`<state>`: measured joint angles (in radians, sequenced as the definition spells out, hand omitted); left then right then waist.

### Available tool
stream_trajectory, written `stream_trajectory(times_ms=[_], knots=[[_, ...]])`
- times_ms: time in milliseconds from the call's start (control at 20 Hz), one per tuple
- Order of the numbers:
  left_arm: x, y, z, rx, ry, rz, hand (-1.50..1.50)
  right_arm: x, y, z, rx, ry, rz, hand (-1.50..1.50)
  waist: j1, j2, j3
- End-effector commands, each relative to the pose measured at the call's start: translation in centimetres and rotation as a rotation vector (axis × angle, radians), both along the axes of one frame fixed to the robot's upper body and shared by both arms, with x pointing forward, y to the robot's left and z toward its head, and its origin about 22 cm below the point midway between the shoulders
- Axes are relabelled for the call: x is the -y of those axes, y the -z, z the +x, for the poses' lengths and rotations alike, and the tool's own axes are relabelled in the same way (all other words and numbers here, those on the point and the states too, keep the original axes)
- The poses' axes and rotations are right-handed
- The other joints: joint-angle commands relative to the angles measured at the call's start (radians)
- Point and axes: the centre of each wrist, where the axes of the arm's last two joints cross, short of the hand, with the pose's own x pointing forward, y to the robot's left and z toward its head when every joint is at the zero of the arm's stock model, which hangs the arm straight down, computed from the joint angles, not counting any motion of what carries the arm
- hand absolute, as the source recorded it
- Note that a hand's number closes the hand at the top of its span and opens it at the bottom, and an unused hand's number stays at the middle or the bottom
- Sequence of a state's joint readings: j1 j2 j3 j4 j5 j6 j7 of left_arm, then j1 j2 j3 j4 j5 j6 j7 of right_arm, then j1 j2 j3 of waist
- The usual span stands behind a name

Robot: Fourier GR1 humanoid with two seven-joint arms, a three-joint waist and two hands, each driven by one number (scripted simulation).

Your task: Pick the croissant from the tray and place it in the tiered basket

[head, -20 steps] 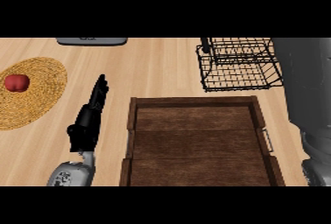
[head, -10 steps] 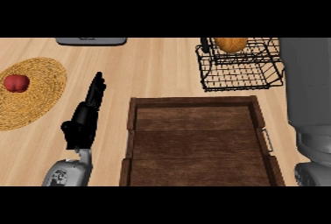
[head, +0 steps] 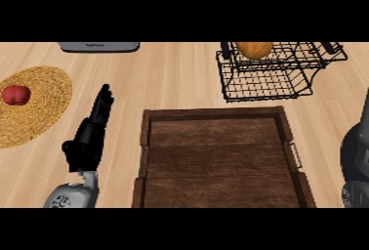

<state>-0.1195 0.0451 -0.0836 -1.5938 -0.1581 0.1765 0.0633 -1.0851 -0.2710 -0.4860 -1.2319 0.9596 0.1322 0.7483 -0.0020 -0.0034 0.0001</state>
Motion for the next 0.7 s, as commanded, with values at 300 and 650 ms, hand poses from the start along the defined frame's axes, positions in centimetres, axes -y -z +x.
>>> stream_trajectory(times_ms=[300,650], knots=[[-0.7,0.1,0.6,0.005,-0.04,-0.003,0.0,11.8,-0.1,-9.3,0.141,0.118,0.244,-1.5,-0.045,-0.01,0.001],[-0.8,1.1,0.0,-0.009,-0.038,0.002,0.0,19.6,4.3,-19.5,0.172,0.109,0.257,-1.5,-0.046,-0.006,0.001]])
